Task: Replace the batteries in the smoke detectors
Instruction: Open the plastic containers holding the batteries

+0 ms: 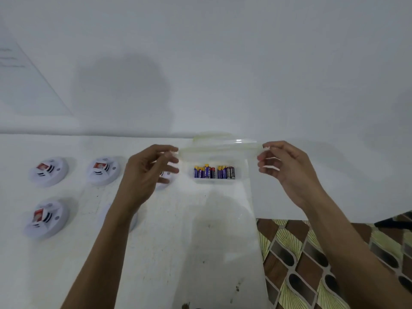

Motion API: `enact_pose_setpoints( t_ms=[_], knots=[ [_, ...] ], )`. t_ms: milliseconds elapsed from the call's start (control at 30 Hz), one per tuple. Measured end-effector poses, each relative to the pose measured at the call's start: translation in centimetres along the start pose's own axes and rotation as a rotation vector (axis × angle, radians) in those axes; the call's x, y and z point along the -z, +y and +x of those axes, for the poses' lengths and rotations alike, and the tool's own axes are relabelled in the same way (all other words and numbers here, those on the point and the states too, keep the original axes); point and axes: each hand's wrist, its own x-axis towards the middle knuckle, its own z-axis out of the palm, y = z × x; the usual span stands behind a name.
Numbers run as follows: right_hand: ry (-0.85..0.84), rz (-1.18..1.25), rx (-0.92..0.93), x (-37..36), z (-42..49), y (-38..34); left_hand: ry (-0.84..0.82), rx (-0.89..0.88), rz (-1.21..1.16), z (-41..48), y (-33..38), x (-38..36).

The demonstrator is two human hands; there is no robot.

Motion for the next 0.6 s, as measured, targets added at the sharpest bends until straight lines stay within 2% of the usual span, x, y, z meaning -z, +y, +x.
enact_pose_setpoints(
  t_ms=[133,400,600],
  knots=[
    [0.056,-0.061,0.047,-0.7,4.1,-0.3,0.037,-0.005,0.003,5.0,-1.1,-0.6],
    [0.143,-0.506,0.097,-0.6,13.6,3.1,0.069,-0.045,0.251,14.3,-6.1,-3.3],
    [0.126,-0.702,0.105,0.0,16.9,6.5,0.007,0.093,0.327,16.5,-10.6,-4.6]
  ],
)
